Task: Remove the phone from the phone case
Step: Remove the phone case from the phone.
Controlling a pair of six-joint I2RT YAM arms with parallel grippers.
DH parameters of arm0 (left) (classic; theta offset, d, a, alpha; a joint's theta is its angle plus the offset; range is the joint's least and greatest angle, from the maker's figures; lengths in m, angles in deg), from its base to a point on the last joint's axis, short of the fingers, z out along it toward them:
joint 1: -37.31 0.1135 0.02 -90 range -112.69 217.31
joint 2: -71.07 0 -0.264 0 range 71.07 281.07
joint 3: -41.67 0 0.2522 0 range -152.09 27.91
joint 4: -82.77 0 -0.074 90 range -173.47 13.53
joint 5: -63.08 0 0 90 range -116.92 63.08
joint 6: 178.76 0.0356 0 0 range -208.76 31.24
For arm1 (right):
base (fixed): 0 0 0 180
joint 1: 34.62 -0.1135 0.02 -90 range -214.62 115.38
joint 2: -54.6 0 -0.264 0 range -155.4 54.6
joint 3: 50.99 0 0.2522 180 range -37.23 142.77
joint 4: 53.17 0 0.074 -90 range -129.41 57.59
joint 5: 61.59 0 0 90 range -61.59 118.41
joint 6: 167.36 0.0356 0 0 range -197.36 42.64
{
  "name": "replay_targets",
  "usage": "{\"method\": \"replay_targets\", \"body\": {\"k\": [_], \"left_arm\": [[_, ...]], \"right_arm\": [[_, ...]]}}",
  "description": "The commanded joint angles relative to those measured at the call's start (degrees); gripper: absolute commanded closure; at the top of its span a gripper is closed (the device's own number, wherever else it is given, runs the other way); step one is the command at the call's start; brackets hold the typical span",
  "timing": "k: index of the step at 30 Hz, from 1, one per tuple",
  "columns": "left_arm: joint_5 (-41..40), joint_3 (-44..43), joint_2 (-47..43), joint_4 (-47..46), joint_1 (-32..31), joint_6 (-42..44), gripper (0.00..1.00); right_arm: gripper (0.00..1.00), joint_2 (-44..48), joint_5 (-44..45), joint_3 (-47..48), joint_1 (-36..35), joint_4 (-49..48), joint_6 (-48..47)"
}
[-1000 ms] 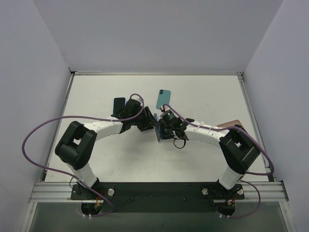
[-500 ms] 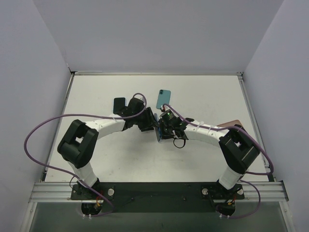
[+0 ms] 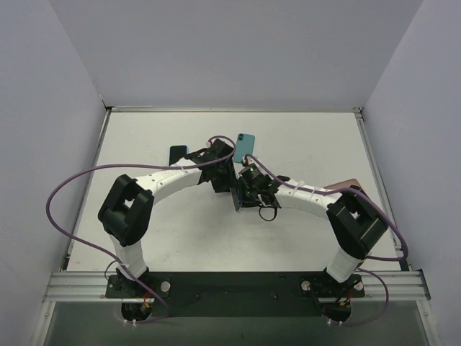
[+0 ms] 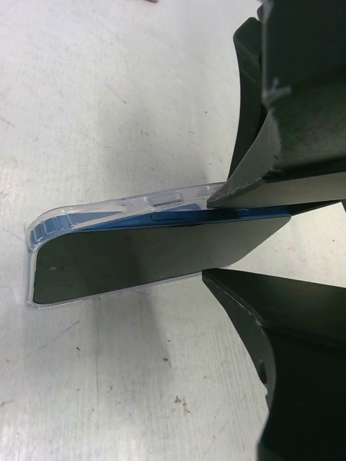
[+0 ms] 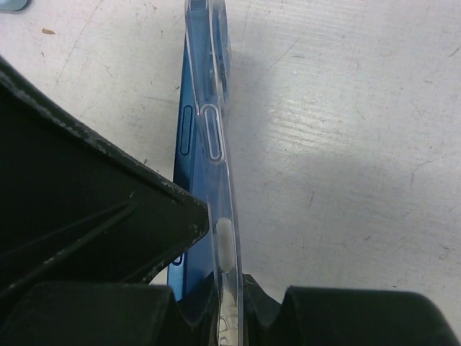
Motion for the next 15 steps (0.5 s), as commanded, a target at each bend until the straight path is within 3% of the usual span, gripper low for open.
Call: {"method": "replay_targets", "body": {"k": [1,15], "left_arm": [[-10.5,-3.63,3.11,8.69,-1.98,-2.45,0.54],[-13.22,-1.35,3.29,9.58,-1.98,-3.34,0.62]], "right_arm": [[1.0,1.61,-1.56,1.09,-1.76,3.0,-1.23],[1.0,2.49,-1.65,0.21,-2.03,2.39,-0.18]]}}
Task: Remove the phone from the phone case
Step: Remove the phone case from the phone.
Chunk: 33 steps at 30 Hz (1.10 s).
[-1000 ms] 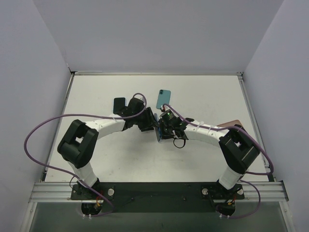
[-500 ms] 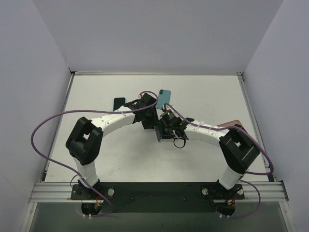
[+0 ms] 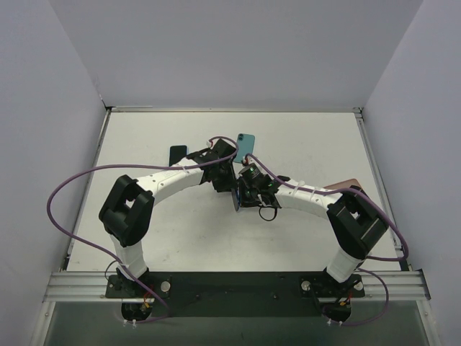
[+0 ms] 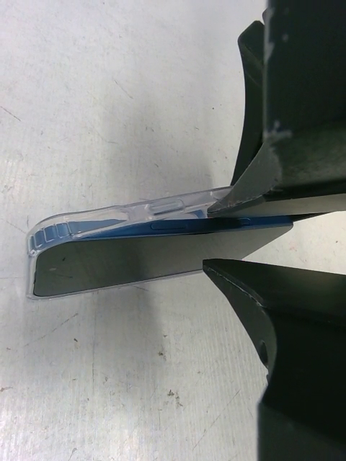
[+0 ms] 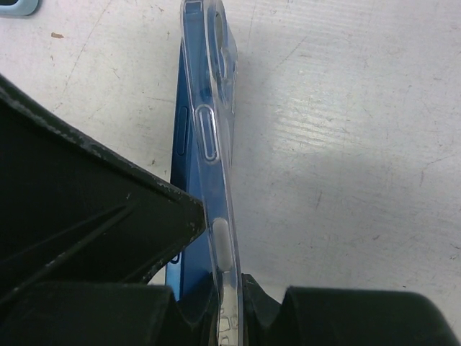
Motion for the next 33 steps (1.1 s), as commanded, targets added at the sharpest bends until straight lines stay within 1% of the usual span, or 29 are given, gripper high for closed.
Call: {"method": "replay_targets", "body": {"k": [1,6,15,29,31,33], "left_arm": [[-9.99,1.03,2.42,6.06,-0.71,-2.2,0.63],[-13.15,-0.02,2.41,7.99,-0.8,-0.97,0.64],[-15.71,-0.37,3.99,9.49,-1.15,-0.35,0.65],[-15.71,-0.73,7.6,9.49,-1.59,0.26,0.65],[-15.71,-0.64,8.04,9.49,-1.59,0.26,0.66],[-17.2,-0.73,8.56,10.63,-1.94,0.18,0.69]], "right_arm": [[1.0,2.42,-0.86,0.21,-1.89,2.65,-1.66],[1.0,2.34,-0.95,0.12,-1.98,2.56,-1.49],[1.0,2.25,-1.04,0.3,-2.07,2.38,-1.49],[1.0,2.43,-1.03,0.56,-1.98,2.74,-1.49],[1.0,2.51,-1.03,0.48,-1.98,2.65,-1.58],[1.0,2.69,-1.03,0.65,-2.07,2.56,-1.4]]}}
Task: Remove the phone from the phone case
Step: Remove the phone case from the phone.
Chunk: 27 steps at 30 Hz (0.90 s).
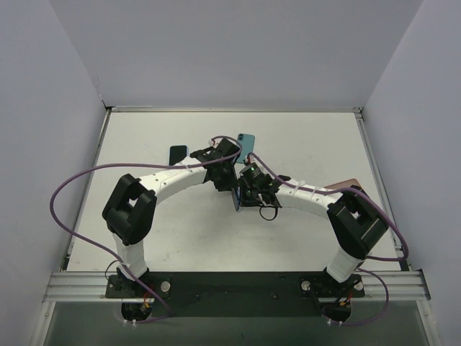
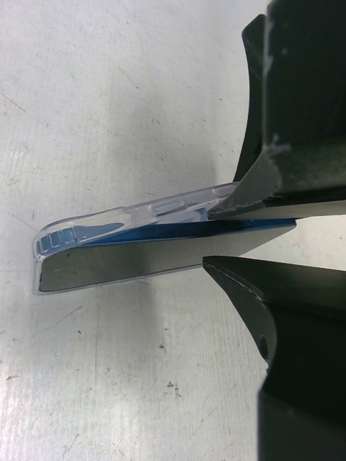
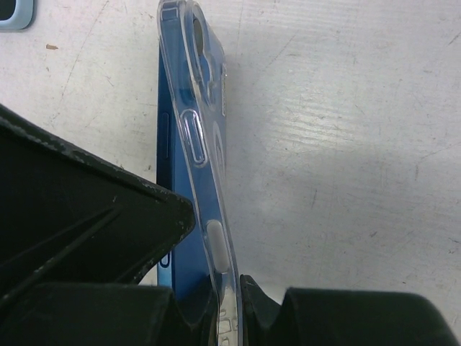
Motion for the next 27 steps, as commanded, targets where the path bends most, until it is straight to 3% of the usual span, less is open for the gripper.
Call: {"method": "replay_targets", "body": {"k": [1,8,27], "left_arm": [[-14.66,1.48,7.19,8.05,-0.98,-0.09,0.74],[-18.88,1.48,6.58,10.96,-1.51,0.18,0.75],[-20.03,4.64,7.63,11.49,-2.65,-1.05,0.75]], "right_arm": [[1.0,2.73,-0.86,0.67,-2.33,2.47,-3.7],[1.0,2.47,-0.95,0.76,-2.33,2.47,-3.78],[1.0,2.47,-1.03,0.76,-2.42,2.47,-3.78]]}}
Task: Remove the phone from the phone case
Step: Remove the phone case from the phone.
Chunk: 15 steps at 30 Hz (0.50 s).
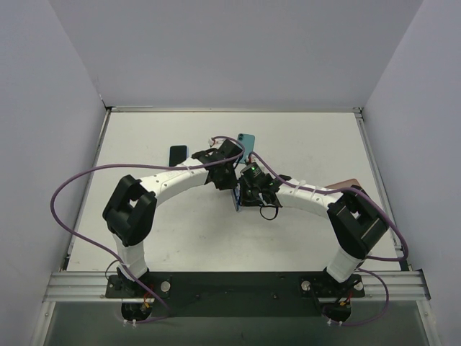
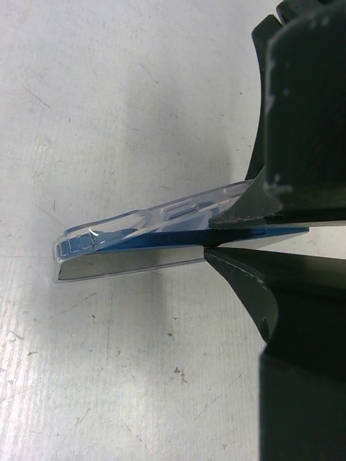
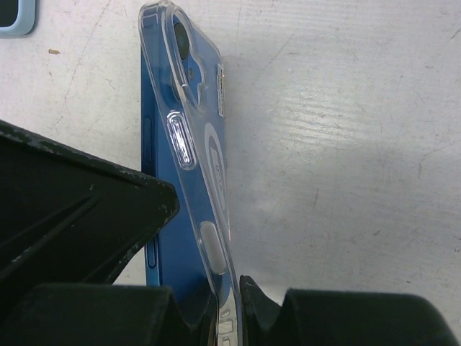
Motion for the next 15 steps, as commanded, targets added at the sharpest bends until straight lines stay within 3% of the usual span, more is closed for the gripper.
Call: {"method": "replay_targets", "body": {"k": [1,5,15], "left_arm": [[-15.07,5.65,7.41,10.53,-1.29,-0.11,0.75],[-17.27,5.56,8.2,11.66,-2.09,-0.2,0.7],[-17.72,6.96,8.55,11.41,-2.44,-1.17,0.71]], "right_arm": [[1.0,2.56,-0.25,0.76,-2.77,2.28,-5.07],[1.0,2.29,-0.69,0.94,-2.86,2.19,-4.98],[1.0,2.73,-0.42,0.59,-2.86,2.01,-4.81]]}}
